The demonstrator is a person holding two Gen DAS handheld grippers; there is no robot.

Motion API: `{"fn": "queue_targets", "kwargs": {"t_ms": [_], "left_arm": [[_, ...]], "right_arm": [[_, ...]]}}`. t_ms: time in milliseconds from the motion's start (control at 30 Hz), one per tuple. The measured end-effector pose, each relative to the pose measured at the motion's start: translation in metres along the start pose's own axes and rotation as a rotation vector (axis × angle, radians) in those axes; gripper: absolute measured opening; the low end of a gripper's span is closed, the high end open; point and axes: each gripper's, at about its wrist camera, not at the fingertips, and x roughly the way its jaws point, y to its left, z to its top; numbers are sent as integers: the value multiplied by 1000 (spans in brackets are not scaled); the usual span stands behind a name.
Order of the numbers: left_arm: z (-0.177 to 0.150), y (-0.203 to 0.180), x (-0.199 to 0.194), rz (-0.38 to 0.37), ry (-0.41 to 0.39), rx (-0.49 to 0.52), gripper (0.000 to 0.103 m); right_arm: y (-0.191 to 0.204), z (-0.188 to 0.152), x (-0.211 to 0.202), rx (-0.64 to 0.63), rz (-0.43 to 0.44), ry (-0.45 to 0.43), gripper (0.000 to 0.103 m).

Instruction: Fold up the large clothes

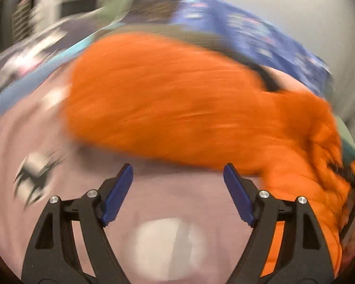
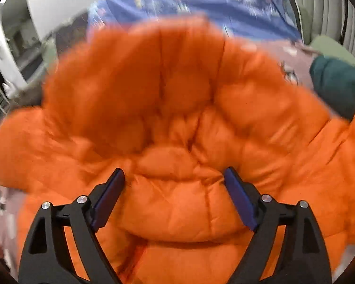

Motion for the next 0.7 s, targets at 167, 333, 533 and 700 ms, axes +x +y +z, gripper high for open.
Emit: {"fn": "queue_targets", "kwargs": {"t_ms": [167,333,533,700], "left_arm": [[11,93,8,-86,-4,-309,81],[33,121,38,-224,-16,-501,83],[45,126,30,-259,-78,-535,14],[74,78,-33,-158,-262,-319,10]], "right_arm": [[13,-14,11,-66,-63,-71,98],[9,-15,10,-39,-25,-75,100],[6,-16,8,-16,-9,-89,100],[-3,-15,7,-6,12,-97,101]]}}
